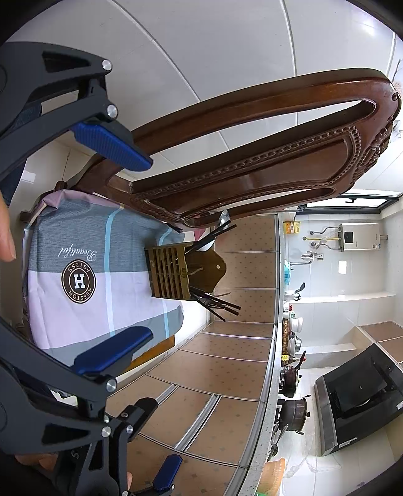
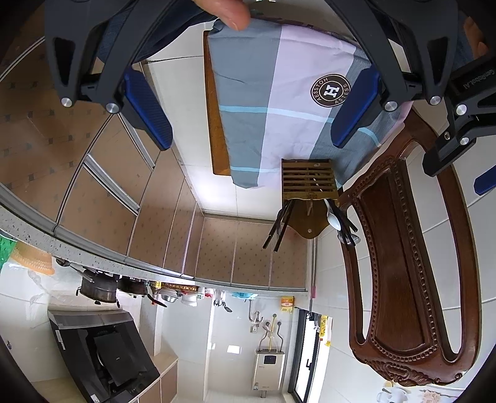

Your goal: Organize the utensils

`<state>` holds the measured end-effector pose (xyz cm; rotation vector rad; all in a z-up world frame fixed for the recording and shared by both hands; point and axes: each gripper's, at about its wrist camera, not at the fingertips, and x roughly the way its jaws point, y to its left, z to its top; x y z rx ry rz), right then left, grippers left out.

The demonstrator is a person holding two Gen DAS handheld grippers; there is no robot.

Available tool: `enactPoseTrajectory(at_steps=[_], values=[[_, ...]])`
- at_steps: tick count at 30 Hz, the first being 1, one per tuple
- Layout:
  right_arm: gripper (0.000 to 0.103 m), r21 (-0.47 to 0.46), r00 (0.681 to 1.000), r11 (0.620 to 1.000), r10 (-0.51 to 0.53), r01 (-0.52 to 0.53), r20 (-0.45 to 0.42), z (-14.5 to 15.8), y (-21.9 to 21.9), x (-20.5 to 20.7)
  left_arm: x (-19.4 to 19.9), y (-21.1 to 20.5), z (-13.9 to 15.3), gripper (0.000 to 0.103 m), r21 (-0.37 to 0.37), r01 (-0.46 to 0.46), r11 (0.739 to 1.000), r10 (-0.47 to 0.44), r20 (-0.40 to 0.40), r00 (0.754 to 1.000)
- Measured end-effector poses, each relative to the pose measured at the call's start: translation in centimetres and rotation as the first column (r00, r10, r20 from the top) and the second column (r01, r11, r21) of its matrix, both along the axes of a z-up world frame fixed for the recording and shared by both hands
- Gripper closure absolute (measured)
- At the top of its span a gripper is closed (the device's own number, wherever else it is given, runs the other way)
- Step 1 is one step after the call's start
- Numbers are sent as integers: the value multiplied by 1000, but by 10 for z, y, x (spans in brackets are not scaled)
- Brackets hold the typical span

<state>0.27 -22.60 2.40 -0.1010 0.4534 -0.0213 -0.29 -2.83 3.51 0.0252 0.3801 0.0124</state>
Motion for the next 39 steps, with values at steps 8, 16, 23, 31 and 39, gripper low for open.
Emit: enactPoseTrajectory(at_steps=[8, 16, 23, 31, 39], values=[[3, 0, 1000, 1000, -2, 2, 4, 1, 0, -1, 0, -1, 0, 4, 2, 0, 1000, 0, 1, 1000], [3, -2, 1000, 1000, -3, 3, 6, 1, 0, -2, 0, -1, 0, 4, 4, 0, 1000, 0, 1, 1000], [3, -7, 1000, 1000, -6, 6, 7, 2, 0, -2, 0, 0, 0, 4, 6, 1, 1000, -1, -1, 1000], [3, -7, 1000, 1000, -8, 8, 9, 3, 0, -2, 1, 1, 1, 4, 7, 5, 1000, -5, -1, 1000], [3, -8, 1000, 1000, -8, 8, 9, 3, 0, -4, 1, 3, 1, 4, 9, 8, 1000, -8, -1, 1000]])
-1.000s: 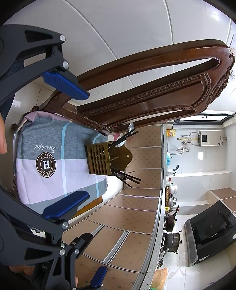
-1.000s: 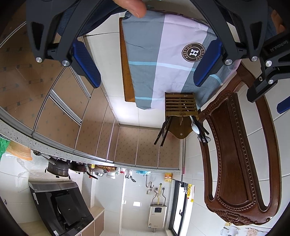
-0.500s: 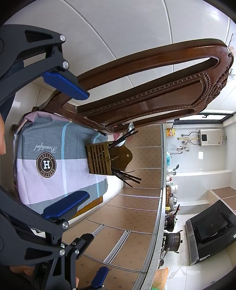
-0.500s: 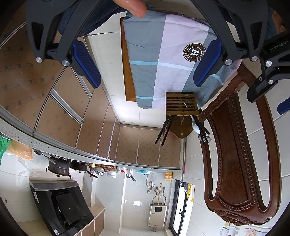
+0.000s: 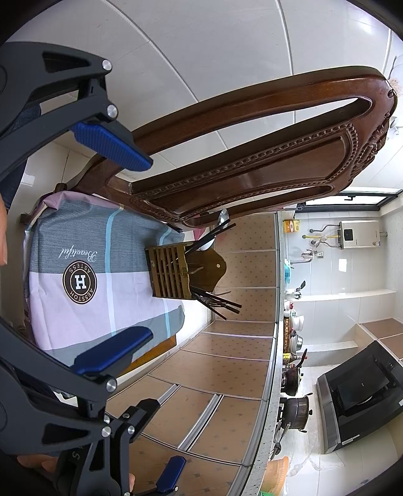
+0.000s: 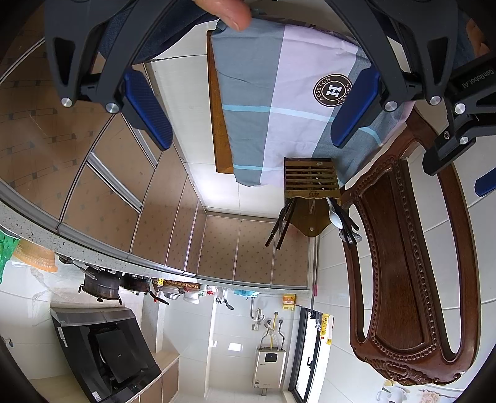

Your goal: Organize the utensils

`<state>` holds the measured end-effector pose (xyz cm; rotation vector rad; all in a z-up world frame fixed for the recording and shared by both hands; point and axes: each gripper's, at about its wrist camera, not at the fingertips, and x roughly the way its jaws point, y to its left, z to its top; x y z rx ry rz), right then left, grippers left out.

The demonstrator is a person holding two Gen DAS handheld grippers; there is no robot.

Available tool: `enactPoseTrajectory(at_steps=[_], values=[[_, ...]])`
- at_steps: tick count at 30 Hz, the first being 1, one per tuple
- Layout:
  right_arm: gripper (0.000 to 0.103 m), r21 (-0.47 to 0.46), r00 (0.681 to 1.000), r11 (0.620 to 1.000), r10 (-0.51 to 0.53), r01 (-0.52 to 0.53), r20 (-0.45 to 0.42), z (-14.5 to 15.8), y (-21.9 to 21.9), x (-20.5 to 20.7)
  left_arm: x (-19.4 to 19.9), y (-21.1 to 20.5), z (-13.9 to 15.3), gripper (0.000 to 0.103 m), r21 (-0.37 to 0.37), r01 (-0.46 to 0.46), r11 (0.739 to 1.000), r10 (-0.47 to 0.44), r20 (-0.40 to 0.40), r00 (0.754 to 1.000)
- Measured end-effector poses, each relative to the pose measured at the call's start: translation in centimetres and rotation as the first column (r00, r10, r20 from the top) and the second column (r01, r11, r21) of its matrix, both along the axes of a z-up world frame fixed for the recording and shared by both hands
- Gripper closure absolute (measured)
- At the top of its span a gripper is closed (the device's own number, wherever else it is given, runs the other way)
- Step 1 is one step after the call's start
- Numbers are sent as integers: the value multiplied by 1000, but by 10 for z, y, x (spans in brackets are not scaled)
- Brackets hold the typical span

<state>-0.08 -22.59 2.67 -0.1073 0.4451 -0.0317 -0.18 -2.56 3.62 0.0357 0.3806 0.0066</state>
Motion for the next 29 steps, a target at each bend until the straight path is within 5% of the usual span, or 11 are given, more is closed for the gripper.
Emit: enactPoseTrajectory(at_steps=[29], values=[[3, -5, 1000, 1000, -3, 3, -6, -3, 1, -2, 3, 9, -3, 4, -7, 16, 1000, -17, -14, 1000]])
